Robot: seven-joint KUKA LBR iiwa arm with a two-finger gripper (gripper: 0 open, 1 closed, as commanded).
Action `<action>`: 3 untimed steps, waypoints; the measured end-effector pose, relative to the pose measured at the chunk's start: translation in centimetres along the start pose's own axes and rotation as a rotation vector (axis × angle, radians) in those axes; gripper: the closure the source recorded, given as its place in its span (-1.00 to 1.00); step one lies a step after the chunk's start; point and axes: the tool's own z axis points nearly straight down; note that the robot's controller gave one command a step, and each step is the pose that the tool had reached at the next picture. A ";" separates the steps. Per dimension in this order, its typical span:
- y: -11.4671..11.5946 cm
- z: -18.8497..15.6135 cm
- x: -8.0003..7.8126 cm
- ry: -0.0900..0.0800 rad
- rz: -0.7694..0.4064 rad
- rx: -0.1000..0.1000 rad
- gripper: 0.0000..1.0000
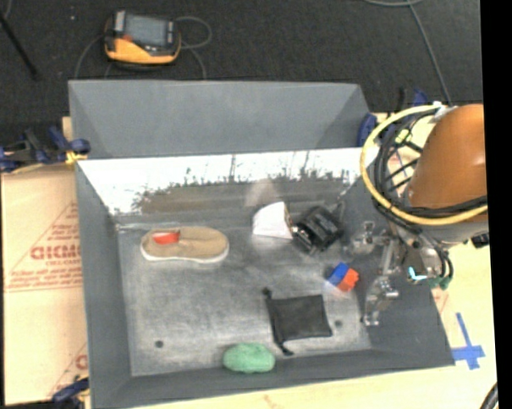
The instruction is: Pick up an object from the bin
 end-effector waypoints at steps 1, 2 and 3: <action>0.0 -0.4 -0.2 -0.009 -0.003 0.001 -1.00; 1.0 5.9 -0.7 -0.014 0.019 0.001 -1.00; 3.0 8.8 -0.6 -0.004 0.151 -0.001 -1.00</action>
Offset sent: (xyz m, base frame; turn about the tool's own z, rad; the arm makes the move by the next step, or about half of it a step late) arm 0.0106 0.0296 -0.1734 0.0565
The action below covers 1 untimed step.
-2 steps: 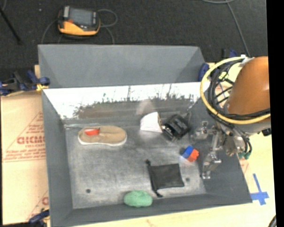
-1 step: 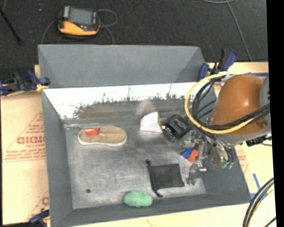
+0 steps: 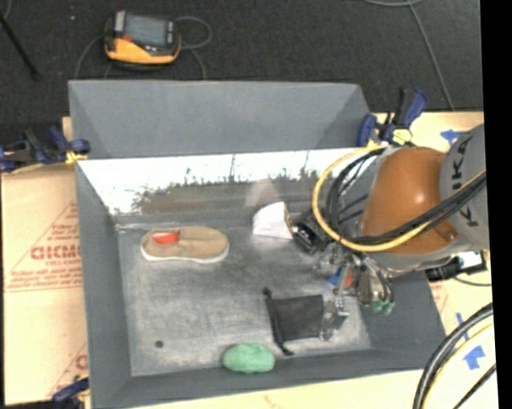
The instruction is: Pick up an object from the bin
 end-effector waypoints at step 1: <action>-0.4 1.5 -0.4 -0.003 0.085 0.000 -1.00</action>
Offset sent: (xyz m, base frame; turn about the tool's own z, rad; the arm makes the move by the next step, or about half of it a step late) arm 0.0151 0.0153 -0.0849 0.1407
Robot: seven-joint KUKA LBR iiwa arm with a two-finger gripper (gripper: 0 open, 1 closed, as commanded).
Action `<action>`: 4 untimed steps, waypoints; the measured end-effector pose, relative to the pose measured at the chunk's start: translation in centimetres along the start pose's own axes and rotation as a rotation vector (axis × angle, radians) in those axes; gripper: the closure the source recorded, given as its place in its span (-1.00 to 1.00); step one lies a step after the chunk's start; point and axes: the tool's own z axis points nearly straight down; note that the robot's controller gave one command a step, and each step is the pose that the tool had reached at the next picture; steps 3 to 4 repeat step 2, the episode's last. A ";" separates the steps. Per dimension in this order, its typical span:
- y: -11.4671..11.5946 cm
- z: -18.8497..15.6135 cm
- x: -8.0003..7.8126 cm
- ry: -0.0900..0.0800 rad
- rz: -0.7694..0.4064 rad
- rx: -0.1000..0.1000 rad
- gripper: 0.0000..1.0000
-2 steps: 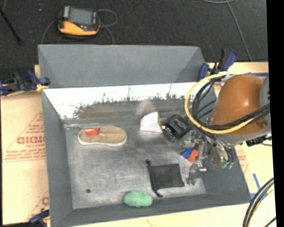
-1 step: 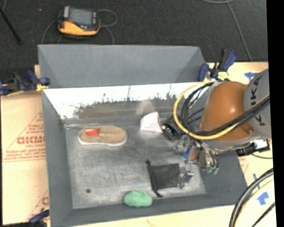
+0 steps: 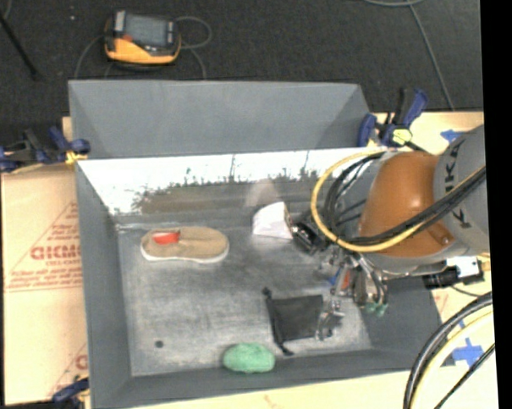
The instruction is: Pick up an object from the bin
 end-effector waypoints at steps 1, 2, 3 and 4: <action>2.1 7.2 -0.9 -0.003 0.057 0.001 -1.00; 1.3 6.7 -0.5 0.000 0.323 -0.002 1.00; 1.3 6.7 -0.5 0.000 0.323 -0.002 1.00; 1.3 6.7 -0.5 0.000 0.323 -0.002 1.00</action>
Offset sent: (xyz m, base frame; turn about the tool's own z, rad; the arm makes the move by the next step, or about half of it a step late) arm 0.0059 0.0111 -0.0698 0.3280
